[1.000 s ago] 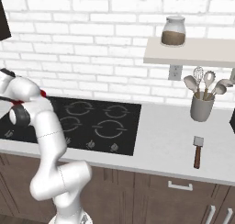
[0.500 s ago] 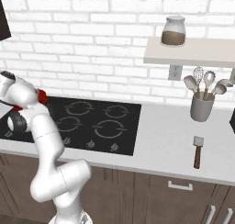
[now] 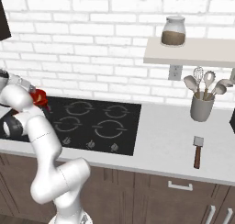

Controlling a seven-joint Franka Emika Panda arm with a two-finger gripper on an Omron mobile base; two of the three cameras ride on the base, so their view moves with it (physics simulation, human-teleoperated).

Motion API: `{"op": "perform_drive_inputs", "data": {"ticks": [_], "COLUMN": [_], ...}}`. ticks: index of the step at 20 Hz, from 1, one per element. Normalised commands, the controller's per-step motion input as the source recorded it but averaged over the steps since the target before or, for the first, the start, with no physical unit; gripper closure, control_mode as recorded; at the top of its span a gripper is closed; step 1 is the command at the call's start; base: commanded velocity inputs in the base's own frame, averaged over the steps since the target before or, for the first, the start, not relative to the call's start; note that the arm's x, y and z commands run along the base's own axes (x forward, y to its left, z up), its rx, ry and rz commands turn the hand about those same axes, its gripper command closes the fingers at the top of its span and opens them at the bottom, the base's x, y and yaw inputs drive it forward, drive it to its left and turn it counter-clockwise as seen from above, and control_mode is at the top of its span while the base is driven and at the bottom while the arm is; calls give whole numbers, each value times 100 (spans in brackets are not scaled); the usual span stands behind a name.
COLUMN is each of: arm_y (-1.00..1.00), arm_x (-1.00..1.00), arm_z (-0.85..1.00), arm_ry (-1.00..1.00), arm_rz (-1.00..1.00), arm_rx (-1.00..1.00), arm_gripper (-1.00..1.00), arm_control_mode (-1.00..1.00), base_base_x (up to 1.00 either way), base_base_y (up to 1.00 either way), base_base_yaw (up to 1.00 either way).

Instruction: Put the onion and sweet potato in the pot. Retrieve the spatula and lightly stir the vegetables in the pot.

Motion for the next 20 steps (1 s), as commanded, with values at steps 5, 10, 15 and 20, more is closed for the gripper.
{"op": "perform_drive_inputs", "data": {"ticks": [5,10,15,20], "arm_y": [-75,-97,-81,-99], "arm_x": [-98,-100,-100,-100], "arm_z": [55,8,0,0], "arm_ry": [-5,0,0,0], "arm_rz": [2,6,10,13], "arm_rx": [0,0,-5,-3], "arm_gripper": [-100,-100,-100,-100], "arm_control_mode": [-100,-100,-100,-100], "base_base_x": [0,0,0,0], "base_base_y": [0,0,0,0], "base_base_yaw": [0,0,0,0]}}
